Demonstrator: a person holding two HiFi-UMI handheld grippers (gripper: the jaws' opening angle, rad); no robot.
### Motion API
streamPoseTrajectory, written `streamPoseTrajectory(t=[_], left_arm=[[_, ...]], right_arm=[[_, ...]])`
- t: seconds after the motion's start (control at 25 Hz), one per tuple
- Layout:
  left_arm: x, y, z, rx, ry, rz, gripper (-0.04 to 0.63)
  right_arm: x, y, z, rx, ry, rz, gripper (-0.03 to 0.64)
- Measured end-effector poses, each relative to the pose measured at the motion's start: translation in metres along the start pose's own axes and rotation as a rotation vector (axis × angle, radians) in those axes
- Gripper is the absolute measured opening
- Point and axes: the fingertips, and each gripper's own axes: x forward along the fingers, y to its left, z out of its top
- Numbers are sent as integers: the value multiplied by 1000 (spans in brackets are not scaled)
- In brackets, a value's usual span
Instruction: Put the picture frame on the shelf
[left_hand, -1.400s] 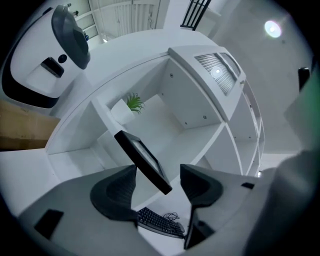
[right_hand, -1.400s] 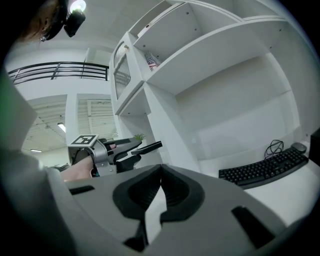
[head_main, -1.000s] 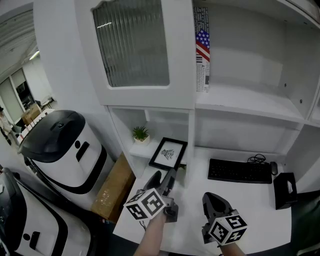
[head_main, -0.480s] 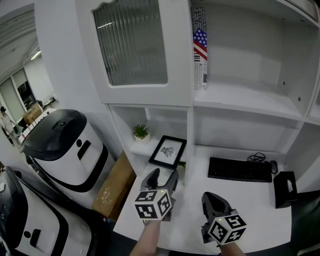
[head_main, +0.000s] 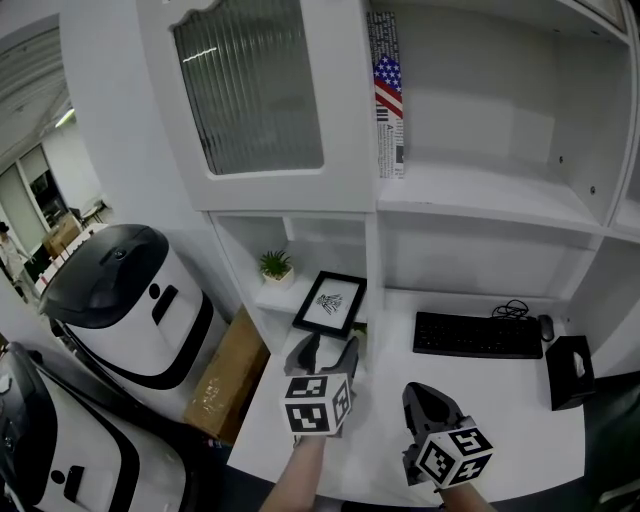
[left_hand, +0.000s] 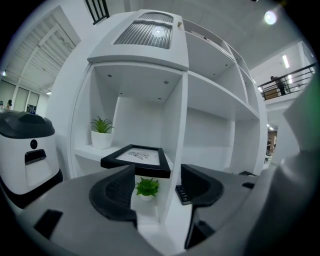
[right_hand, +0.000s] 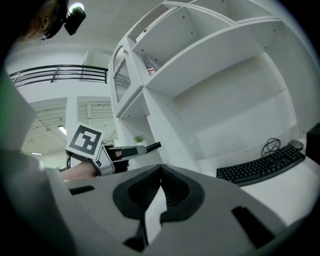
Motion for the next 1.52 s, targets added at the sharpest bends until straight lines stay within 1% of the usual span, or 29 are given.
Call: streamPoseTrajectory(t=[0.36, 0.84, 1.16, 1.52], left_arm=[[11, -4, 1, -12, 8, 13, 266], [30, -3, 7, -31, 5, -3, 266], [40, 2, 9, -18, 5, -11, 266], [46, 3, 12, -20, 2, -36, 266]], right_arm=[[-4, -10, 2, 2, -8, -30, 1], [-6, -20, 2, 5, -4, -54, 2], [-2, -25, 0, 7, 6, -60, 0], [3, -26, 1, 3, 7, -62, 0]])
